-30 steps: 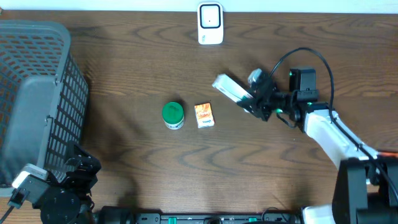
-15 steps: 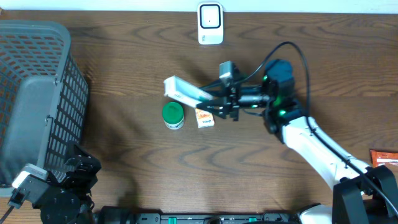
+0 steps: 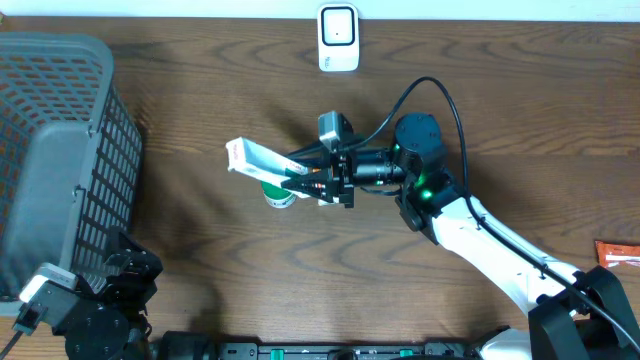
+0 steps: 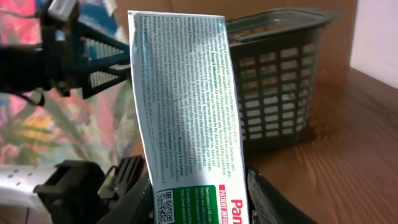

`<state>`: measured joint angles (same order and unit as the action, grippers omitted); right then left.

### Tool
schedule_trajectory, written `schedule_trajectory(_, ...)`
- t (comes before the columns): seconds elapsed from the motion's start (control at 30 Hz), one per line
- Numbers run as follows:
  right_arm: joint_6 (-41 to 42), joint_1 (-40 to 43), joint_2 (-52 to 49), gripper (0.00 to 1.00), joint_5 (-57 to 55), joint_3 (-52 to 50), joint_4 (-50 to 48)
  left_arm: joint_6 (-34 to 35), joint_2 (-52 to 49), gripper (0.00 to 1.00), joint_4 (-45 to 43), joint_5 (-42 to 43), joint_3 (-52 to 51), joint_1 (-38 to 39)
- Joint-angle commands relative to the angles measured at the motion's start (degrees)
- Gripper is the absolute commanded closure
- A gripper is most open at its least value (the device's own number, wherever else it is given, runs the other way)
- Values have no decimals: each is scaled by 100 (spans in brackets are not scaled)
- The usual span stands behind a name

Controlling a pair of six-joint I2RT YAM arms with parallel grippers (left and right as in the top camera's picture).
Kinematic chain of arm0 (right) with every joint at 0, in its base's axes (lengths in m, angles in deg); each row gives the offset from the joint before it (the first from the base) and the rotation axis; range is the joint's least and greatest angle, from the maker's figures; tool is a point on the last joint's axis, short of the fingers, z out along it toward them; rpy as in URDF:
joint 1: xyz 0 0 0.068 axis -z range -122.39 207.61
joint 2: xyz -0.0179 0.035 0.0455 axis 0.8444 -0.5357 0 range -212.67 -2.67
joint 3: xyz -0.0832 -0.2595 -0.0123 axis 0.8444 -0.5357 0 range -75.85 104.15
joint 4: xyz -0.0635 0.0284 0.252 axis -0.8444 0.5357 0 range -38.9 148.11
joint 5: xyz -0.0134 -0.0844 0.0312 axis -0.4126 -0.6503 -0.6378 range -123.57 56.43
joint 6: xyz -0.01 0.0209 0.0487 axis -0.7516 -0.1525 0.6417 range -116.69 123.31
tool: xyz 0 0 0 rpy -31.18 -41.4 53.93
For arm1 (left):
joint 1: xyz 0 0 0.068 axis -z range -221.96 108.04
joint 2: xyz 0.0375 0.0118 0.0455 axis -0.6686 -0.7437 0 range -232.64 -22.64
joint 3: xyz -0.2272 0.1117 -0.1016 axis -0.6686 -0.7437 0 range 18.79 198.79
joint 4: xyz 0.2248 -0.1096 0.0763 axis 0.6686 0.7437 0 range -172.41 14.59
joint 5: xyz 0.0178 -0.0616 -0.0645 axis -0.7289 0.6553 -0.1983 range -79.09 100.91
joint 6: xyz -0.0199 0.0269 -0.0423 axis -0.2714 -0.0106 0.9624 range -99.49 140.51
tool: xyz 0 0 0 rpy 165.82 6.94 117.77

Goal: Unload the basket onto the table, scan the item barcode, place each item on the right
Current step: 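Lift the Panadol box and swing it toward the scanner, then hold the Panadol box barcode against the scanner face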

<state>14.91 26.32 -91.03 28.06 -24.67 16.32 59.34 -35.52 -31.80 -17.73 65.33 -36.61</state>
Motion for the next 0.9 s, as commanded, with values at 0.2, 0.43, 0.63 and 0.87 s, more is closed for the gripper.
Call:
schedule_trajectory(0.2, 1478, 291, 76, 69, -72, 57, 289, 4, 13, 2, -4, -33, -9, -17)
schedule_trajectory(0.43, 105, 619, 76, 66, -20, 57, 1307, 4, 13, 2, -4, -35, -9, -20)
schedule_trajectory(0.63, -1661, 776, 70, 74, -2024, 57, 2667, 4, 13, 2, -4, -35, -9, -20)
schedule_trajectory(0.87, -2568, 774, 70, 77, -2933, 57, 2723, 4, 13, 2, -4, -33, -9, -20)
